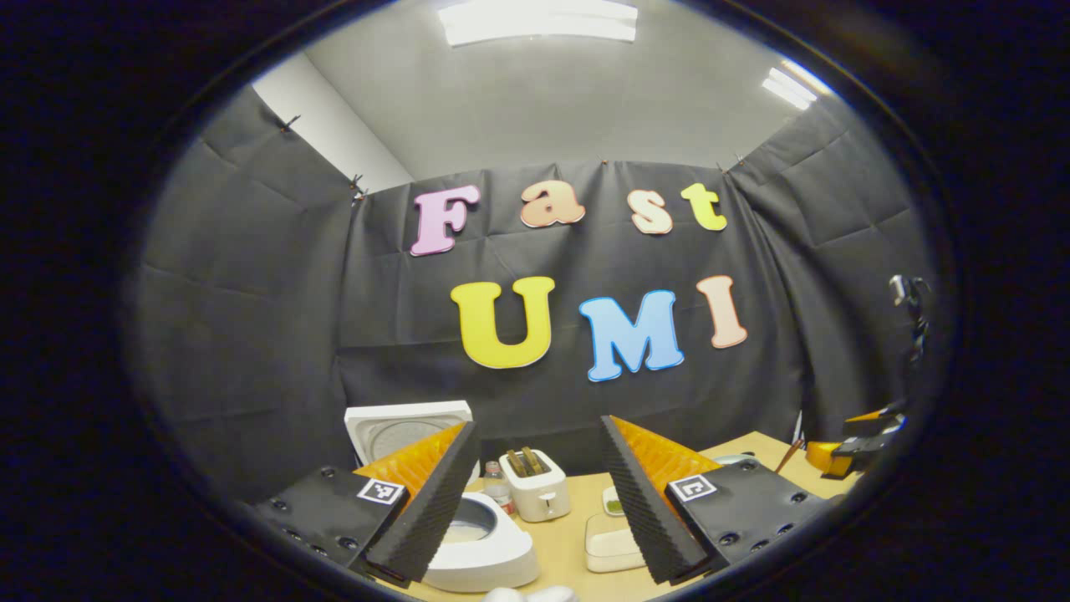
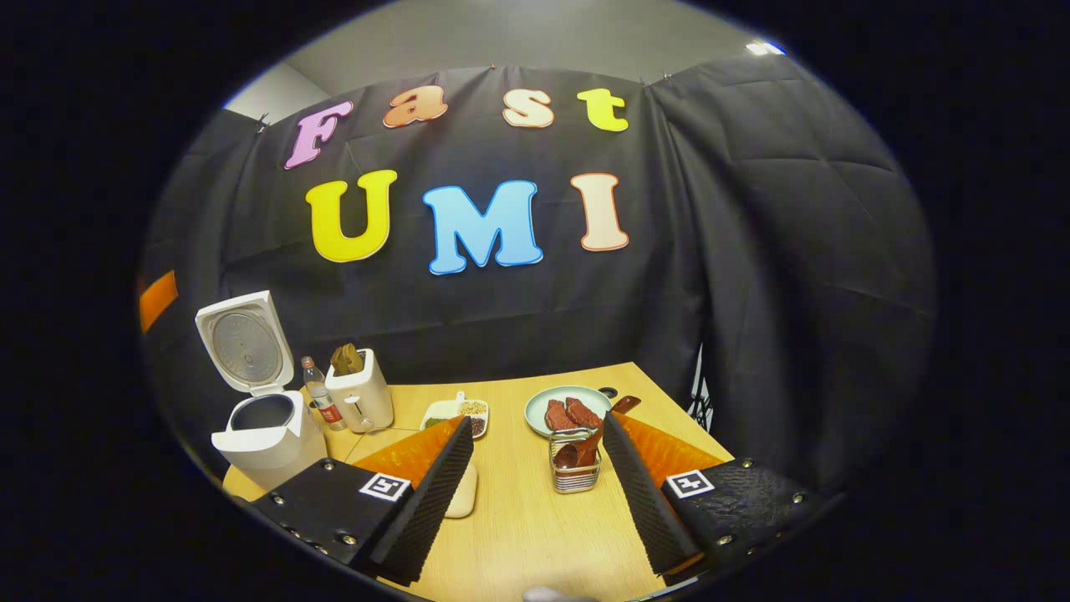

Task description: Close the left gripper, press the button to open the rice cooker; take a wooden spoon from the chopstick holder with the right hand, scoop a spoonful of rice and pour it into the rice cooker, then put the wooden spoon back into the chopstick holder.

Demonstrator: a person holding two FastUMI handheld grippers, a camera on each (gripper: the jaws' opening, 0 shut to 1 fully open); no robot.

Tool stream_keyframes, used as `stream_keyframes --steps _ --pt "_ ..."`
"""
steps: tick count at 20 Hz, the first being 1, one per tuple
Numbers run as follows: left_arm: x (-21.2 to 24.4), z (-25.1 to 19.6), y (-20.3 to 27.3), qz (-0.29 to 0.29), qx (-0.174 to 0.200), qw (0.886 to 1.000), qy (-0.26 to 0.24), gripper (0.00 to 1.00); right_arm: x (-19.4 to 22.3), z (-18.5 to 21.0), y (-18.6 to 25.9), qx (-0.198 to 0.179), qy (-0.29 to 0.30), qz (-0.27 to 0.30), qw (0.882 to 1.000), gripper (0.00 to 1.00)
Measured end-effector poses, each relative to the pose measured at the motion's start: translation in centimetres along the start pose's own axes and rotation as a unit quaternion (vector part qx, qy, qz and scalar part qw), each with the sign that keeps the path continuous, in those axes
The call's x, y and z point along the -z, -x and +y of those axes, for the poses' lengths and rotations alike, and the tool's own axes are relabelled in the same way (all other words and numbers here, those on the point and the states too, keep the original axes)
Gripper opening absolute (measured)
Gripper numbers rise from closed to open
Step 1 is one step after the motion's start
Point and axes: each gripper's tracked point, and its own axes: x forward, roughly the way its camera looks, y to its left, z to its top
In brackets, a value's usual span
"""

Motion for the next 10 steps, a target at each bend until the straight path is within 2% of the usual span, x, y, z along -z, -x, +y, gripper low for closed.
stream_keyframes --steps 6,10 --pt "1.0 -2.6 -0.9 0.023 -0.004 1.0 0.014 1.0 5.7 -4.0 -8.0 0.017 -0.029 0.042 0.999 0.96" --pt "2.4 -3.4 -2.1 0.045 -0.011 0.999 0.019 0.98 7.6 -5.8 -14.5 0.031 -0.044 0.052 0.997 0.96"
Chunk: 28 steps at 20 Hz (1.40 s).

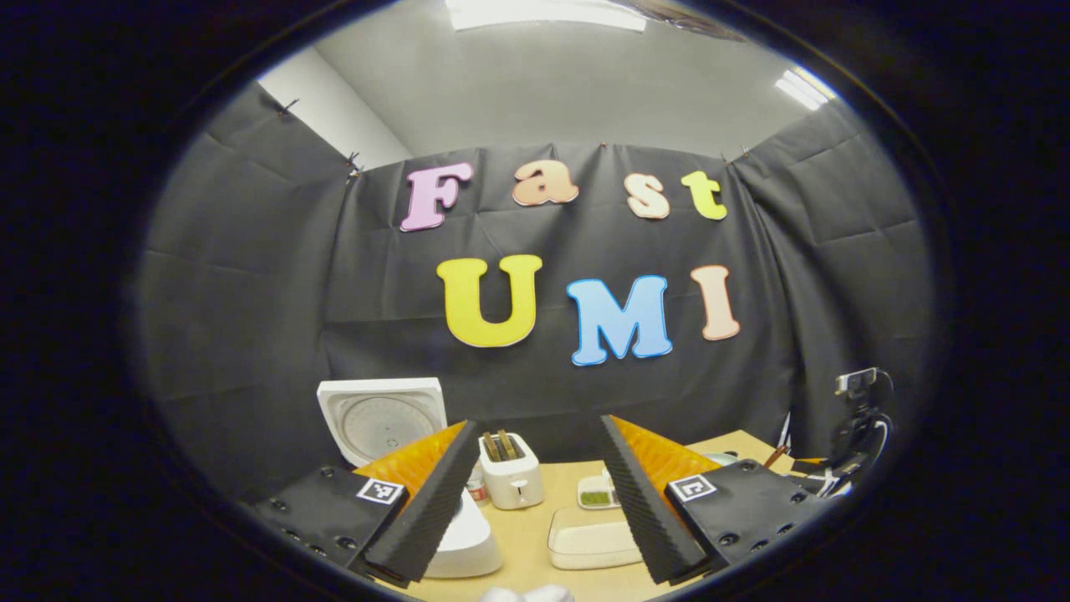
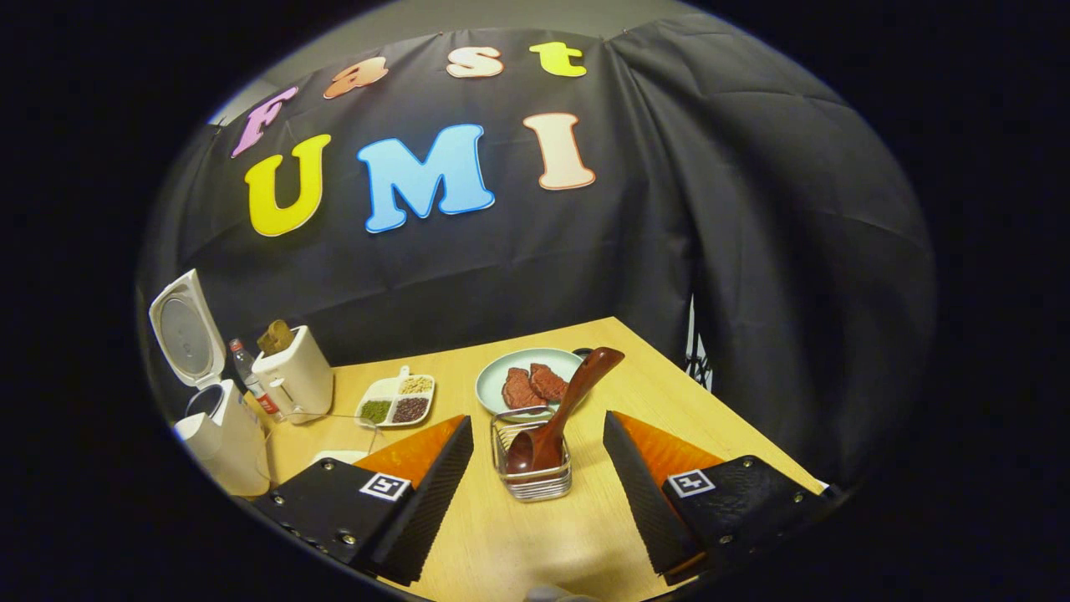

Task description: Close the left gripper, press the button to open the rice cooker; take a wooden spoon from the chopstick holder with the right hand, scoop a spoonful of rice and pour it into the rice cooker, then put the wooden spoon back into the chopstick holder.

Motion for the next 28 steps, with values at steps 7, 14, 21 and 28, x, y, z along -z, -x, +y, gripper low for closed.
stream_keyframes --steps 7,14,21,28 --pt "3.1 0.0 -2.0 0.035 -0.029 0.999 -0.014 1.0 0.9 -1.5 -8.9 0.002 -0.045 0.02 0.999 0.98" --pt "4.6 -0.3 -3.1 0.054 -0.041 0.998 -0.014 1.0 0.2 -1.3 -11.0 0.002 -0.047 0.021 0.999 0.92" --pt "4.3 -0.6 -3.6 0.052 -0.042 0.997 -0.027 1.0 0.0 -1.4 -11.0 -0.01 -0.078 0.028 0.997 0.2" --pt "4.3 1.8 -2.9 0.052 -0.063 0.996 -0.035 1.0 -3.7 0.5 -8.8 -0.019 -0.009 -0.007 1.0 0.2"
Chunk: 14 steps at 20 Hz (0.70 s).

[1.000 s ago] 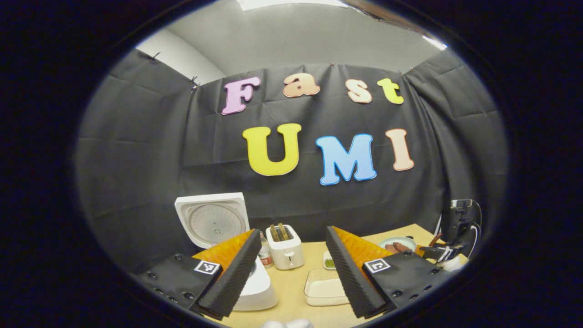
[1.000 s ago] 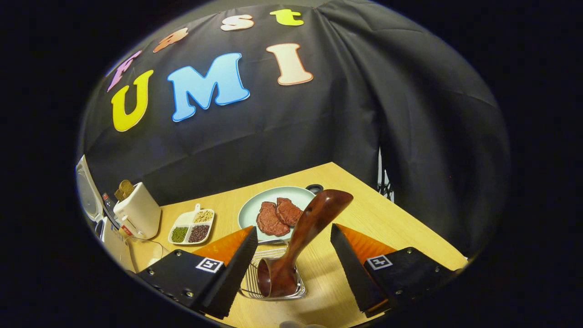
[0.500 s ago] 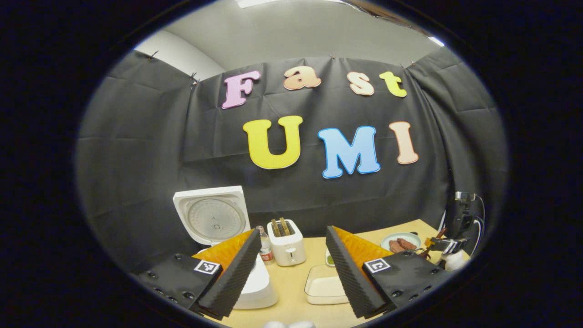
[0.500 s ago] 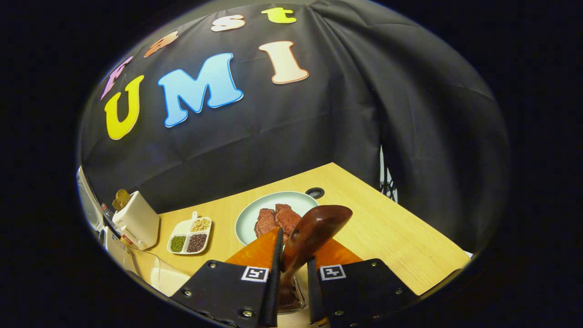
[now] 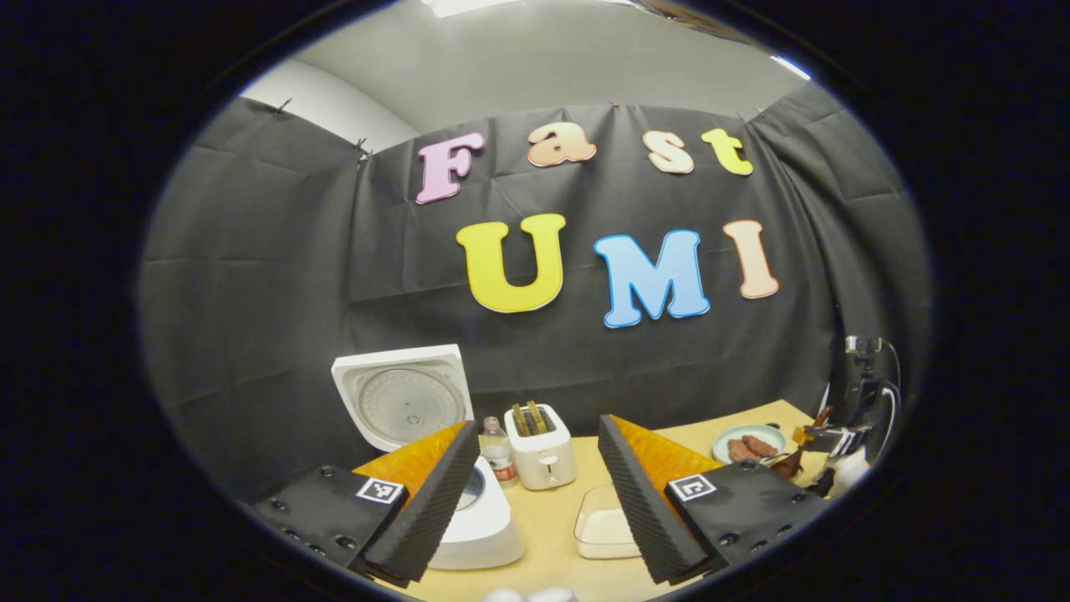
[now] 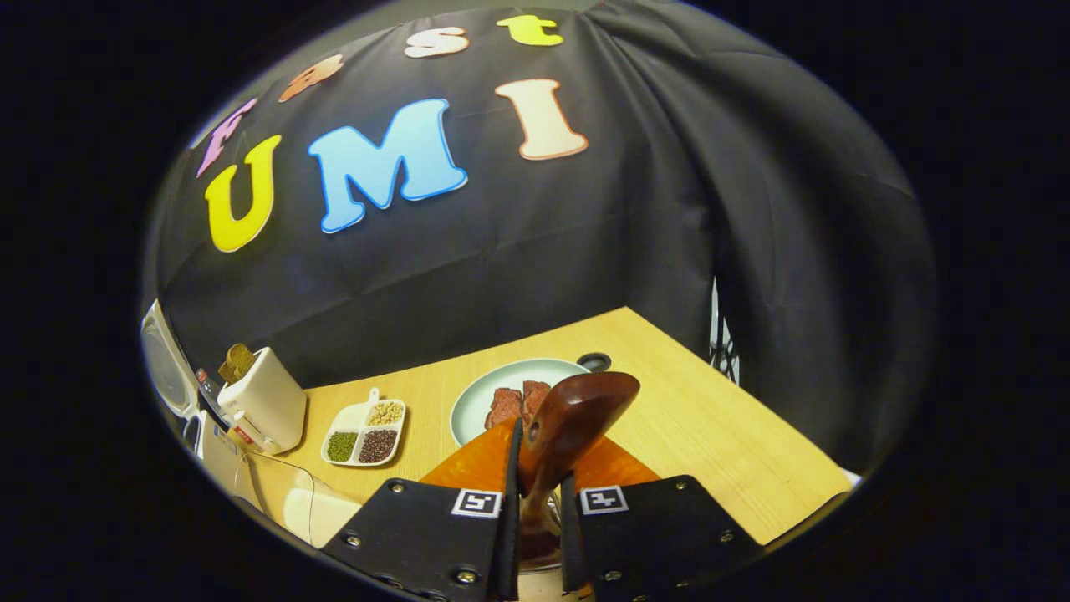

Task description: Close the left gripper, press the button to open the rice cooker; take a wooden spoon from the chopstick holder with the right hand, scoop a spoonful of rice and pour it into the rice cooker, then put the wooden spoon back into the chopstick holder.

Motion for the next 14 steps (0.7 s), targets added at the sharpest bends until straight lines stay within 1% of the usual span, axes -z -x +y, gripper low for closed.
stream_keyframes --steps 3,5,7,8,10,12,14 --pt "0.4 1.3 0.0 0.001 0.003 1.0 0.008 1.0 -4.6 1.7 2.2 0.003 0.045 -0.044 0.998 0.2" --pt "0.8 3.0 0.2 0.001 0.002 1.0 0.006 1.0 -8.1 3.3 4.0 0.001 0.06 -0.071 0.996 0.19" --pt "1.4 4.5 0.5 0.004 0.0 1.0 0.008 1.0 -11.0 5.1 6.0 -0.001 0.094 -0.097 0.991 0.2" --pt "1.9 5.4 1.0 0.006 -0.002 1.0 0.008 1.0 -12.1 6.2 7.1 -0.005 0.101 -0.101 0.99 0.2" --pt "2.7 7.2 1.5 0.01 -0.005 1.0 0.005 1.0 -14.4 9.0 9.3 -0.022 0.096 -0.118 0.988 0.2" --pt "2.9 8.9 2.0 0.008 -0.01 1.0 0.001 0.99 -15.7 12.2 11.3 -0.04 0.095 -0.129 0.986 0.2" --pt "2.9 10.1 2.5 0.005 -0.01 1.0 0.002 1.0 -16.1 15.8 12.7 -0.06 0.107 -0.138 0.983 0.2"
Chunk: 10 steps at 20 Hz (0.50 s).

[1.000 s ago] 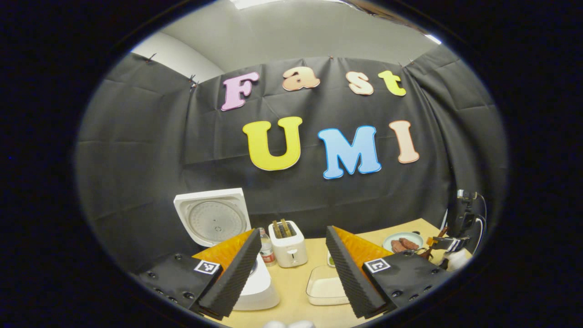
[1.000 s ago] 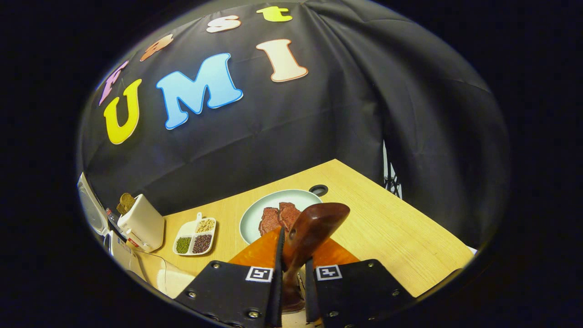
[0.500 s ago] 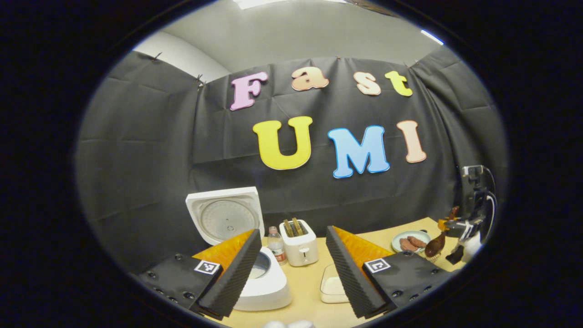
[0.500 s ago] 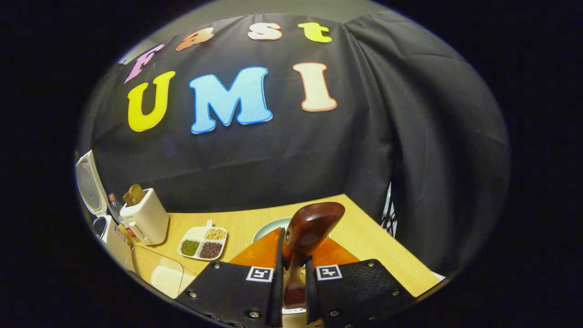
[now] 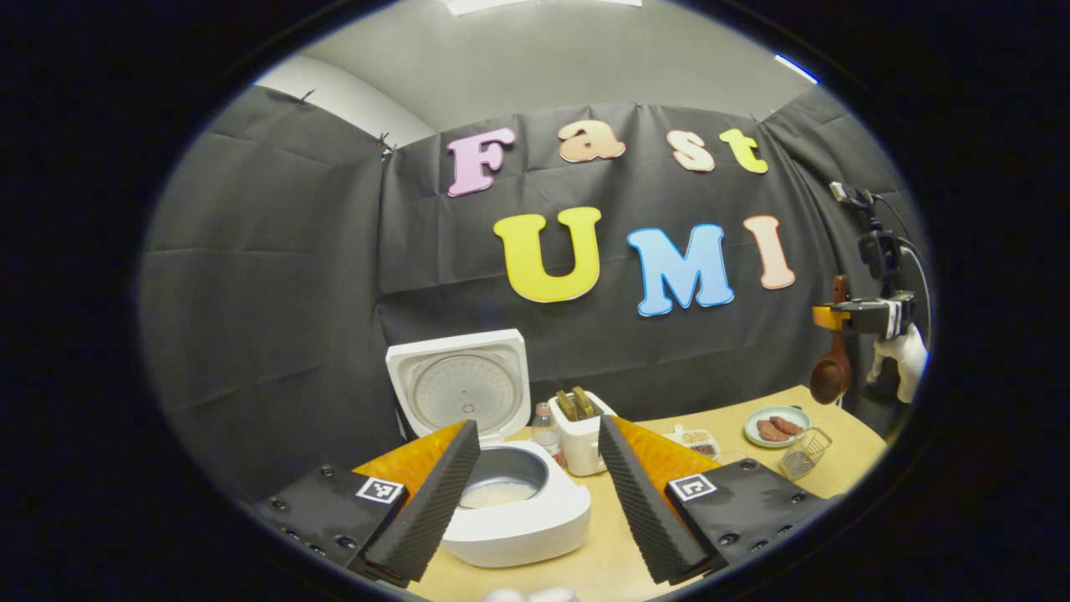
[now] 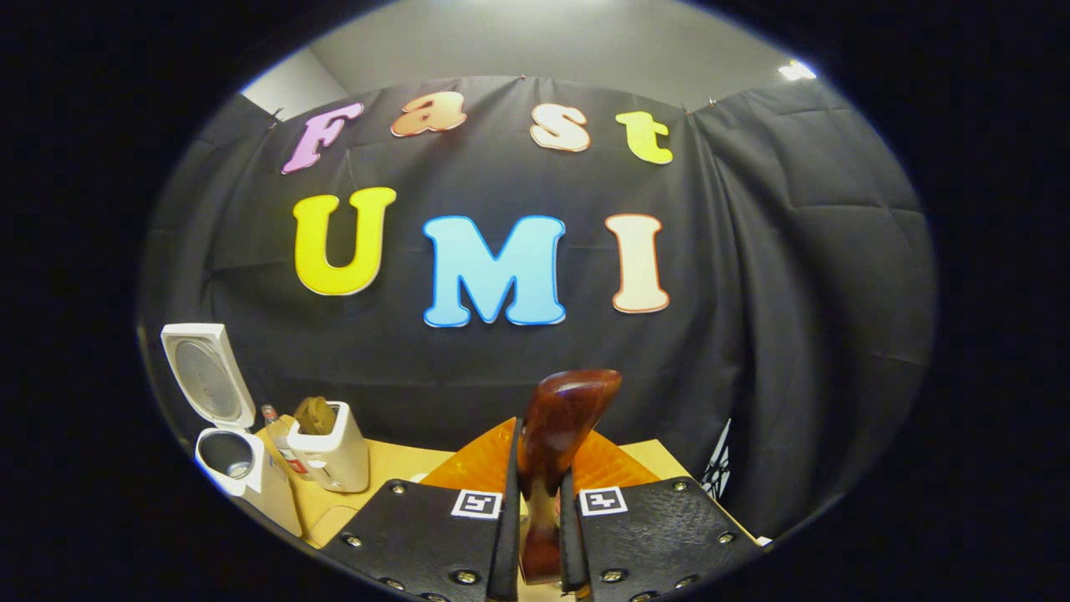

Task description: Close the left gripper, press the button to open the rice cooker; take a wooden spoon from the chopstick holder with the right hand, scoop a spoonful of rice and pour it into the rice cooker, then put the wooden spoon back into the chopstick holder.

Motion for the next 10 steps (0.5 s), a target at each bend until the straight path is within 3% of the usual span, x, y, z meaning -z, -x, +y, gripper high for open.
stream_keyframes --steps 4,10 --pt "-0.1 1.1 0.6 -0.012 0.005 1.0 -0.006 1.0 1.3 7.0 0.4 -0.045 0.038 0.003 0.998 0.2" --pt "1.8 1.9 1.2 0.001 0.007 1.0 -0.011 1.0 8.6 14.0 -0.6 -0.085 0.076 0.046 0.992 0.2"
